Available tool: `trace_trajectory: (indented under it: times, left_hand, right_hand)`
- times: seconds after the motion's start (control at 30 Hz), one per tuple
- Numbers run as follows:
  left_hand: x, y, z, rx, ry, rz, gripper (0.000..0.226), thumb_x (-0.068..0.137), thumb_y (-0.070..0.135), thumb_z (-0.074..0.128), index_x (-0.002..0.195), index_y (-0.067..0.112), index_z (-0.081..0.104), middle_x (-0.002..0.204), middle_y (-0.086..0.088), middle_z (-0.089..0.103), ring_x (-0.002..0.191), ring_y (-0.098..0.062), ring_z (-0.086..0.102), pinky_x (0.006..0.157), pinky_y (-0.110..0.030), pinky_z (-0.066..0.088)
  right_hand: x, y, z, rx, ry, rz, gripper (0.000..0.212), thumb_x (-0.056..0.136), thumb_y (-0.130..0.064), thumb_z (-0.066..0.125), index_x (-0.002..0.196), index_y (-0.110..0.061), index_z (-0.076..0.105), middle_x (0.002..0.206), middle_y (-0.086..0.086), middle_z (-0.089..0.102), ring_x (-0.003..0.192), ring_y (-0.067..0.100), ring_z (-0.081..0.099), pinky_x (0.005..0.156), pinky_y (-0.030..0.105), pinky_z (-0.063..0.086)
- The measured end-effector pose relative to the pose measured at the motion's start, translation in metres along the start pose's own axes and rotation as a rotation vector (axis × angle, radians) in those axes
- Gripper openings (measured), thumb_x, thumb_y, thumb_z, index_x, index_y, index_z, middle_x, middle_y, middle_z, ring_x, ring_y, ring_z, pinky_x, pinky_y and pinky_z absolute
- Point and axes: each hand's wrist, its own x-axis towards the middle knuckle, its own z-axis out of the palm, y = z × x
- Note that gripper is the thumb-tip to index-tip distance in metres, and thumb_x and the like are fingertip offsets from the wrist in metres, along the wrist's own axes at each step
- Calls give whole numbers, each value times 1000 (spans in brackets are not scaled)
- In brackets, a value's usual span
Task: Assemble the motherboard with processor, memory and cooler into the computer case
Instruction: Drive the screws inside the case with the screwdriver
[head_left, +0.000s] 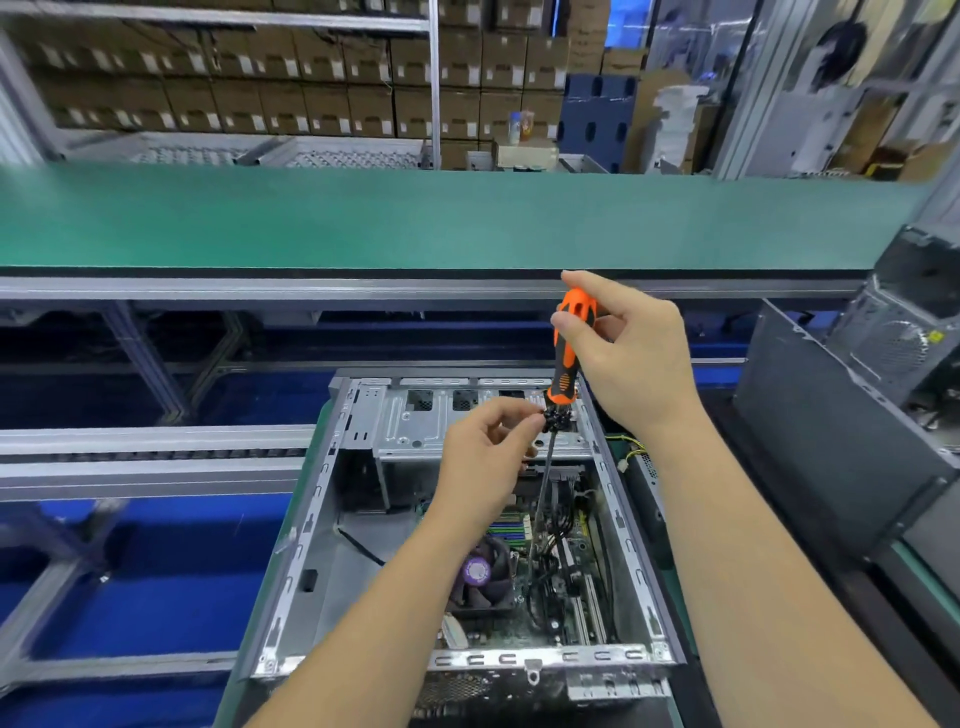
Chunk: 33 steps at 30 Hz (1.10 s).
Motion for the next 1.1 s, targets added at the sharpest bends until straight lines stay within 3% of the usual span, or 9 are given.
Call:
trace_trajectory:
  times: [0.13, 0.23, 0.3, 0.4, 0.63, 0.77, 0.87, 1.1]
  left_hand:
    - [3, 4, -5, -7, -94, -33, 17, 95, 17, 65, 105, 28, 73, 79, 10, 69, 68, -8, 63, 63, -23, 51]
    - [5, 3, -8, 43, -72, -40, 13, 92, 20, 69, 93, 30, 77, 65, 10, 66, 63, -7, 58, 64, -28, 51]
    - [7, 3, -9, 41, -50, -33, 10, 89, 21, 73, 84, 29, 77, 60, 9, 63, 58, -10, 52, 61, -29, 47]
    - [8, 2, -13, 2, -44, -30, 11, 87, 18, 75, 79, 26, 76, 62, 8, 65, 59, -8, 57, 63, -28, 49]
    - [10, -16, -38, -115, -20, -105, 17, 90, 12, 70, 83, 26, 75, 71, 3, 67, 64, -9, 60, 63, -19, 51]
    - [7, -49, -77, 199, 86, -178, 12, 88, 14, 74, 85, 25, 76, 79, 7, 73, 72, -9, 66, 68, -22, 54]
    - [-6, -78, -95, 417, 94, -260, 8, 85, 14, 76, 84, 22, 75, 80, 7, 74, 80, -10, 69, 73, -20, 54]
    - [-10, -97, -95, 687, -8, -208, 20, 81, 11, 75, 67, 24, 67, 66, 9, 68, 62, -4, 60, 58, -9, 43]
  right_hand:
    - [-1, -3, 4, -17, -27, -4, 36, 93, -24, 71, 129, -21, 68, 86, -9, 68, 72, 19, 59, 83, 47, 55]
    - [-2, -4, 5, -13, -19, 13, 36, 93, -25, 70, 129, -21, 68, 94, -3, 72, 83, 25, 66, 86, 48, 56]
    - [-2, -5, 6, -7, -7, 15, 35, 93, -23, 70, 128, -21, 68, 90, 1, 72, 79, 26, 67, 81, 47, 57]
    - [-1, -5, 7, 19, 7, 33, 33, 93, -21, 71, 126, -20, 69, 84, 5, 71, 72, 28, 66, 74, 47, 57]
    - [8, 0, -1, 86, 85, 105, 33, 92, -19, 71, 125, -18, 70, 86, -7, 70, 78, 19, 70, 79, 43, 60]
    - [23, -1, -21, 255, 201, 182, 29, 90, -14, 73, 116, -27, 72, 91, -8, 70, 79, 24, 73, 69, 49, 63]
    - [33, -10, -33, 334, 302, 181, 26, 87, -19, 73, 109, -31, 73, 92, -6, 69, 75, 16, 73, 56, 43, 63]
    - [36, -19, -18, 399, 344, 182, 23, 90, -17, 71, 111, -28, 70, 93, -5, 68, 78, 15, 73, 56, 39, 62]
